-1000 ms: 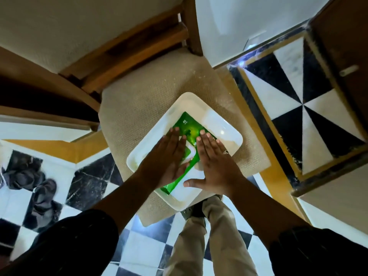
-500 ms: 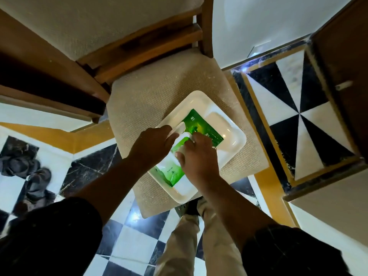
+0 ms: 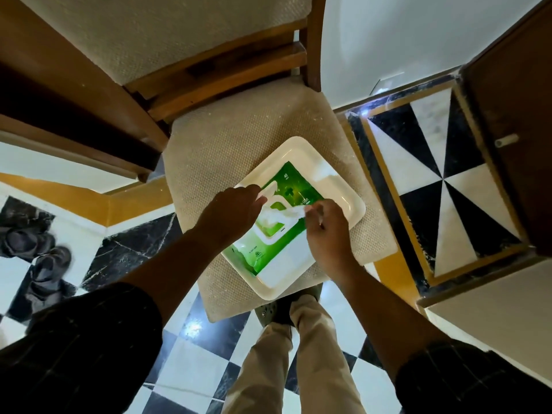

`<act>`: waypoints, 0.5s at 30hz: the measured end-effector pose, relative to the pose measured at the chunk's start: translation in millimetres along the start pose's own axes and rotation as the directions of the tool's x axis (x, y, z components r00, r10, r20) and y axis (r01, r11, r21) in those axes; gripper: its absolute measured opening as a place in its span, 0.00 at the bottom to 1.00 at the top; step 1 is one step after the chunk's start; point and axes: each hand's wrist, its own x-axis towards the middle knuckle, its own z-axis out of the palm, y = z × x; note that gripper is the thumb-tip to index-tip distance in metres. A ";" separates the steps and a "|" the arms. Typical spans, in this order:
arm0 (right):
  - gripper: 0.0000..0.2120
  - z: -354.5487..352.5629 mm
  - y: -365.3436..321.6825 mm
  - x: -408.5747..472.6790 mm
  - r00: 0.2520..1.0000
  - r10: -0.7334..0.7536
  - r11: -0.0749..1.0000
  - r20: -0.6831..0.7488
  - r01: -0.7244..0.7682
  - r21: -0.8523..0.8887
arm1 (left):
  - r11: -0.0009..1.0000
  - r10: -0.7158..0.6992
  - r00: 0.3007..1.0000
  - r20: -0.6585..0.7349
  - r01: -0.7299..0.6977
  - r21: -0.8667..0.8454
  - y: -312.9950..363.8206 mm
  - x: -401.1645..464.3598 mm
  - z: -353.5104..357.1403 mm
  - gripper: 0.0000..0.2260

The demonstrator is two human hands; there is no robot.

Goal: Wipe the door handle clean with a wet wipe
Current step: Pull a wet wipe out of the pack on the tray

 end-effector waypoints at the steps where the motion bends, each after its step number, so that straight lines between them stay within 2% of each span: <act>1: 0.12 4.8 -3.3 -4.6 0.999 -0.043 0.998 0.029 0.045 -0.044 | 1.000 -0.009 1.000 0.008 0.009 -0.011 -0.1 1.1 0.1 0.13; 3: 0.23 15.6 -6.3 -10.7 0.983 -0.157 0.965 0.096 0.173 -0.198 | 0.999 -0.028 0.999 0.029 0.029 -0.026 -0.9 3.3 0.3 0.13; 4: 0.26 21.4 -5.9 -11.9 0.970 -0.208 0.921 0.123 0.237 -0.309 | 0.999 -0.036 0.998 0.043 0.037 -0.026 -1.1 3.4 0.9 0.13; 6: 0.19 30.4 -5.8 -12.3 0.954 -0.274 0.805 0.121 0.296 -0.514 | 0.999 -0.038 0.998 0.056 0.040 -0.020 -1.7 3.3 2.1 0.13; 8: 0.10 34.9 -5.4 -10.5 0.949 -0.305 0.779 0.075 0.294 -0.555 | 0.999 -0.038 0.998 0.050 0.038 -0.015 -2.1 1.3 3.1 0.13; 10: 0.05 31.6 -1.5 -4.7 0.961 -0.275 0.883 -0.016 0.246 -0.400 | 1.000 -0.024 0.999 0.036 0.024 -0.008 -2.8 -0.6 4.4 0.13; 11: 0.05 26.7 2.5 -0.3 0.974 -0.207 0.946 -0.098 0.173 -0.274 | 1.000 -0.013 0.999 0.031 0.013 -0.004 -3.3 -1.3 5.0 0.12; 12: 0.05 18.3 5.9 3.3 0.980 -0.077 0.992 -0.184 0.058 -0.108 | 1.000 -0.002 1.000 0.030 0.002 0.000 -4.4 -2.2 5.5 0.12; 13: 0.06 9.2 9.8 6.3 0.967 0.081 0.994 -0.241 -0.060 0.092 | 1.000 0.002 0.999 0.034 -0.003 0.006 -6.0 -3.2 6.4 0.12; 14: 0.05 0.2 12.9 6.8 0.942 0.217 0.952 -0.256 -0.146 0.269 | 1.000 0.003 0.999 0.036 -0.003 0.012 -7.9 -5.1 7.6 0.12; 15: 0.04 -9.2 16.1 6.7 0.925 0.286 0.907 -0.248 -0.178 0.381 | 1.000 -0.006 0.999 0.038 0.005 0.019 -8.8 -6.8 9.2 0.12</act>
